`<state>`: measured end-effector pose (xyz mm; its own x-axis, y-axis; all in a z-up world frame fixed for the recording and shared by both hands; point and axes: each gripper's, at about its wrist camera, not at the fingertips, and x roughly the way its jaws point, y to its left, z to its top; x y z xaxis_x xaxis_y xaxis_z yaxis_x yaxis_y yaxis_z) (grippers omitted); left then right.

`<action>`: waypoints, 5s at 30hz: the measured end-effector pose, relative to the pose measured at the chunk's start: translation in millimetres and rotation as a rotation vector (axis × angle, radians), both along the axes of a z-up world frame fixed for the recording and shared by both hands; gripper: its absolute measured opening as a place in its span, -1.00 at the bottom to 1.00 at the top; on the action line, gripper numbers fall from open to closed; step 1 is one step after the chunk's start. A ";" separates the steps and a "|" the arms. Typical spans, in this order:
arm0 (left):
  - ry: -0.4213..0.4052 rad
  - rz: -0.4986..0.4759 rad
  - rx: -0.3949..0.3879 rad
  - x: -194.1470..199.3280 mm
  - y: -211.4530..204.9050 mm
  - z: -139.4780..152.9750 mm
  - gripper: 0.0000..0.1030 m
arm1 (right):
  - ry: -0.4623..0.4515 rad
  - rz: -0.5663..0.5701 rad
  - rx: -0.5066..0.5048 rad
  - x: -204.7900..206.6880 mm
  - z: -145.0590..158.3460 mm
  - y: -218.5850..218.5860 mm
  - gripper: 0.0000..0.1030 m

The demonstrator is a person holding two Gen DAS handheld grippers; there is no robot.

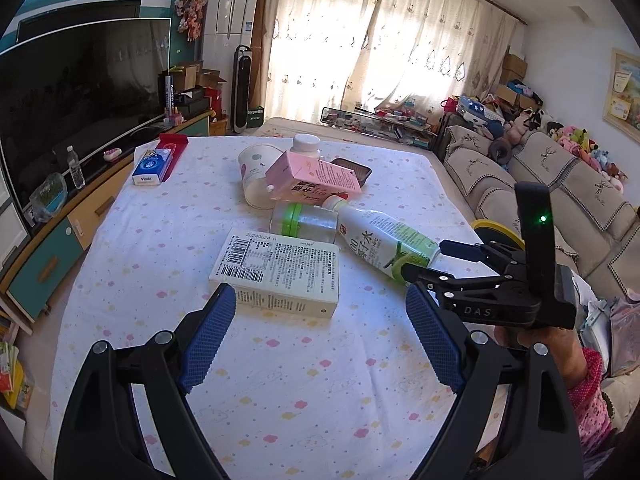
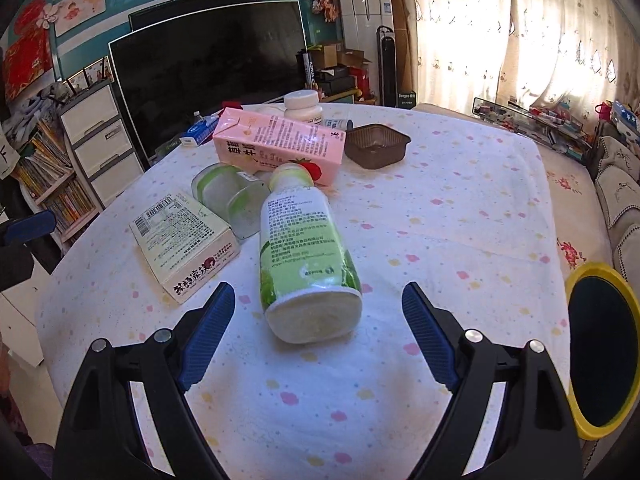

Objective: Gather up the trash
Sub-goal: 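Move the right gripper to the green-labelled bottle lying on the table, then grasp the green-labelled bottle by its base with the right gripper and lift, then carry the bottle over the yellow-rimmed bin and open the right gripper, then move the left gripper to the white barcode box and grasp it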

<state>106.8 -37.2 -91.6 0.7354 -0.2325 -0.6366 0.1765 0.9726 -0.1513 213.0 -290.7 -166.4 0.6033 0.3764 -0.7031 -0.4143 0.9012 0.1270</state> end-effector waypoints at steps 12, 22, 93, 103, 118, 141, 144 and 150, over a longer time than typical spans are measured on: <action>0.038 -0.011 -0.007 12.6 -6.7 -14.0 0.66 | 0.073 -0.004 -0.005 26.4 -15.4 8.0 0.46; 0.036 -0.014 -0.002 14.6 -9.7 -17.4 0.66 | 0.048 -0.027 0.052 8.5 -1.7 -9.5 0.04; 0.105 -0.068 0.075 31.8 -50.4 -38.0 0.66 | 0.024 -0.779 0.006 13.5 -60.4 -284.5 0.06; 0.119 -0.017 0.098 41.3 -36.1 -48.3 0.72 | -0.046 -0.751 0.026 -10.6 -31.8 -265.8 0.19; 0.160 0.012 0.084 71.6 -33.4 -61.9 0.72 | -0.103 -0.653 0.057 -19.7 -5.4 -229.3 0.27; 0.265 0.382 0.146 70.4 89.3 -91.3 0.67 | -0.134 -0.584 0.067 -20.5 16.2 -202.0 0.28; 0.222 0.321 0.104 68.6 74.8 -80.8 0.68 | -0.138 -0.579 0.073 -19.8 18.7 -199.5 0.28; 0.211 0.253 0.041 90.8 24.2 -79.3 0.71 | -0.139 -0.562 0.071 -19.5 18.4 -194.0 0.28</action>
<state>197.6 -13.0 -170.9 0.6176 -0.0303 -0.7859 -0.1029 0.9876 -0.1189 193.6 -484.7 -148.0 0.8089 0.0150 -0.5878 0.1080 0.9789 0.1736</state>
